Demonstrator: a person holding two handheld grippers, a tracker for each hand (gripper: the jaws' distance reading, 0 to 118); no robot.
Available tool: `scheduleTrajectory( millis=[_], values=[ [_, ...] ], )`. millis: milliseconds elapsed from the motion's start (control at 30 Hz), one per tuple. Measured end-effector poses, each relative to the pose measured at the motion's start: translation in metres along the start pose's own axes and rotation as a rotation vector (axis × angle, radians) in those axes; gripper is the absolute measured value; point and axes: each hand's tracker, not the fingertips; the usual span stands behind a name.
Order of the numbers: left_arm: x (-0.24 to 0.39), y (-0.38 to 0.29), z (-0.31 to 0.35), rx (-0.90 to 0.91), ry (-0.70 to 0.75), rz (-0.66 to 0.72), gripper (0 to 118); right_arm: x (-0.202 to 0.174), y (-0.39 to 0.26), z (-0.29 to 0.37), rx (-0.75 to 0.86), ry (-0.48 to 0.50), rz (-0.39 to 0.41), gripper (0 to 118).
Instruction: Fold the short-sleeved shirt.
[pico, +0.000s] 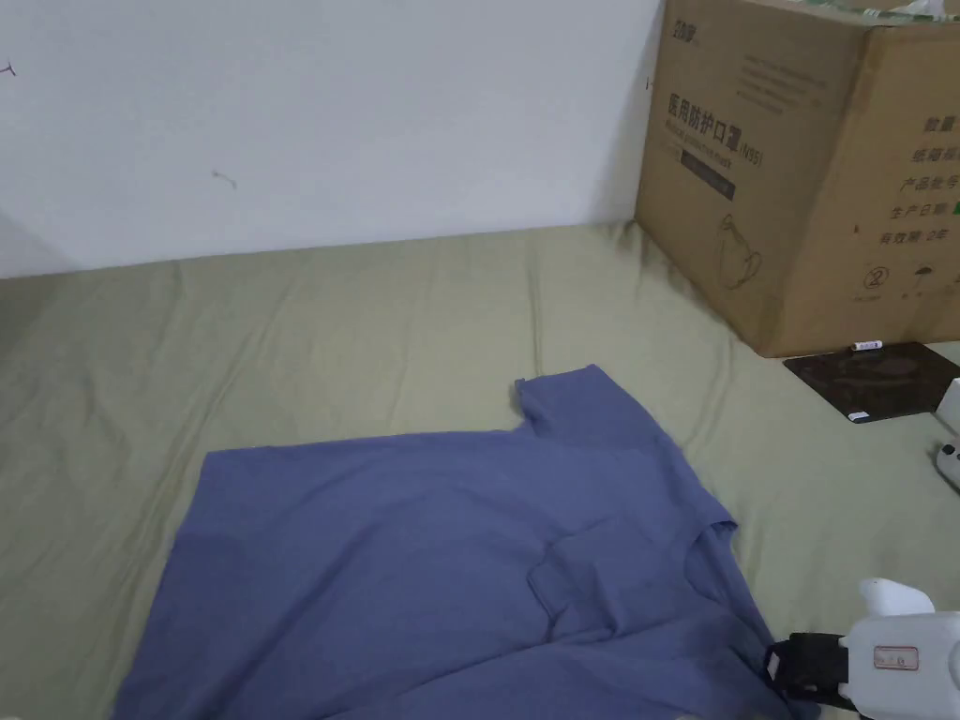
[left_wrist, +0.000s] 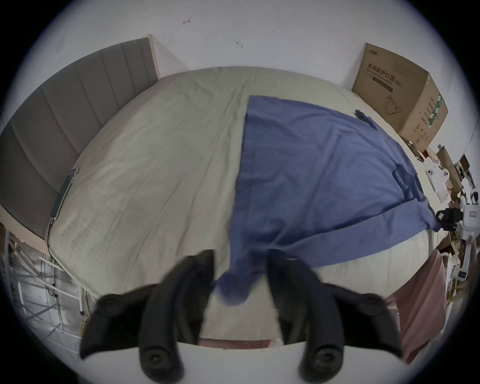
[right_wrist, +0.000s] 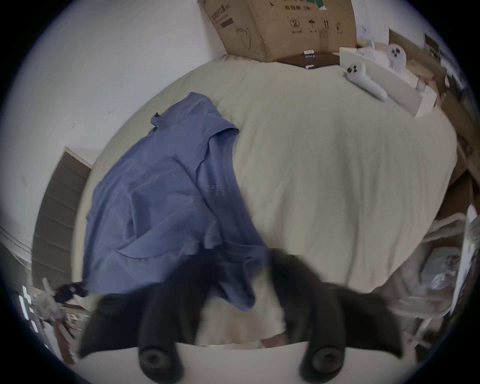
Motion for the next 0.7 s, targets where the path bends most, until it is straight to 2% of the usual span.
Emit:
scheduleTrajectory(
  millis=[33,67,133,167,200,233,267,300,333,367,433,567,700],
  values=[
    [-0.001,0.002,0.003,0.017,-0.027,0.012,58,-0.003,-0.001,0.005,0.001,-0.027,0.035,76],
    [-0.001,0.005,0.006,0.027,-0.053,0.033,61,-0.006,-0.001,0.011,0.021,-0.028,0.058,76],
    [0.0,0.013,0.011,0.033,-0.078,0.055,75,-0.01,0.008,0.021,0.04,-0.012,0.08,76],
    [0.001,0.018,0.014,0.042,-0.083,0.056,71,-0.014,0.011,0.026,0.044,0.004,0.093,75],
    [0.004,0.025,0.02,0.056,-0.096,0.06,66,-0.019,0.015,0.031,0.062,0.027,0.101,68],
    [0.007,0.031,0.023,0.08,-0.133,0.067,50,-0.025,0.02,0.036,0.087,0.053,0.105,44],
    [0.01,0.036,0.024,0.094,-0.155,0.069,30,-0.03,0.024,0.037,0.108,0.068,0.115,18],
    [0.014,0.041,0.024,0.097,-0.166,0.07,4,-0.04,0.027,0.038,0.128,0.059,0.113,1],
    [0.016,0.046,0.017,0.092,-0.161,0.071,0,-0.05,0.029,0.036,0.154,0.016,0.101,1],
    [0.02,0.048,0.012,0.094,-0.155,0.068,0,-0.057,0.03,0.034,0.157,0.02,0.103,0],
    [0.026,0.059,-0.003,0.059,-0.144,0.065,0,-0.071,0.036,0.024,0.14,0.086,0.121,0],
    [0.031,0.09,-0.035,0.044,-0.176,0.09,0,-0.097,0.051,-0.006,0.11,0.062,0.216,0],
    [0.031,0.145,-0.086,0.034,-0.166,0.094,0,-0.104,0.078,-0.041,0.083,0.077,0.208,0]
  ],
)
